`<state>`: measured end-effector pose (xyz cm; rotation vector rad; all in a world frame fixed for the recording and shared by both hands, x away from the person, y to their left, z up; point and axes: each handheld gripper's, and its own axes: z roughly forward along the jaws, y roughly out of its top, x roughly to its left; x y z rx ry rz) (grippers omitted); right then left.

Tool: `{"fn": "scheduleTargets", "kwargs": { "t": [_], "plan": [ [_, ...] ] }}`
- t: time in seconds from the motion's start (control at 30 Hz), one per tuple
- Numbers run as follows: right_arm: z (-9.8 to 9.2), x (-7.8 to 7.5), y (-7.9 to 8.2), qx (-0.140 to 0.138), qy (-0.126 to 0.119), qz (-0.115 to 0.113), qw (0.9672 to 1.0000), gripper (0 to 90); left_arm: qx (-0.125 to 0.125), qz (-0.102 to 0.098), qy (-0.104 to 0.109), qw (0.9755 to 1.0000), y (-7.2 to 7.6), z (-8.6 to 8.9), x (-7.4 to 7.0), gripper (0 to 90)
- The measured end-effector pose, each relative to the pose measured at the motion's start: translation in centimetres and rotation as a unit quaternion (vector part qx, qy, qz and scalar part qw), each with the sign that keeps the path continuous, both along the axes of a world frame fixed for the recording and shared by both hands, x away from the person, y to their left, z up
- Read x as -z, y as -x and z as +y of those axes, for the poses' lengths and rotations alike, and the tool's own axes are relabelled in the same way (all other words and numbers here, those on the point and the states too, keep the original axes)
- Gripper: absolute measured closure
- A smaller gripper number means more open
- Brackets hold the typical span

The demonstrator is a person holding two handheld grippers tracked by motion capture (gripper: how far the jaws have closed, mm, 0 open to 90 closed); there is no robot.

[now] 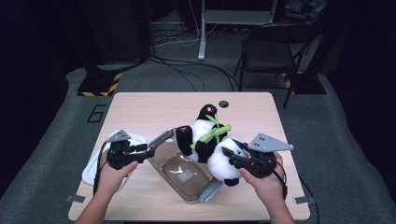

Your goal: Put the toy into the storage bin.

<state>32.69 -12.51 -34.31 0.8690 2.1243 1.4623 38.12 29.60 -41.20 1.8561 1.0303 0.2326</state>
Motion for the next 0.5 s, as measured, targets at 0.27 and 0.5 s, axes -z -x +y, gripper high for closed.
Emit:
{"fn": "scheduleTargets", "kwargs": {
  "t": [0.27,0.5],
  "plan": [
    [2.6,0.4,-0.8,-0.016,0.001,-0.003,0.9999,61.4,-0.032,-0.019,-0.005,0.9993,0.8,2.1,-0.4,43.6],
    [4.5,0.6,-1.2,-0.029,-0.001,-0.003,0.9996,61.4,-0.047,-0.024,-0.007,0.9986,1.0,2.9,-0.3,43.5]
  ]
}}
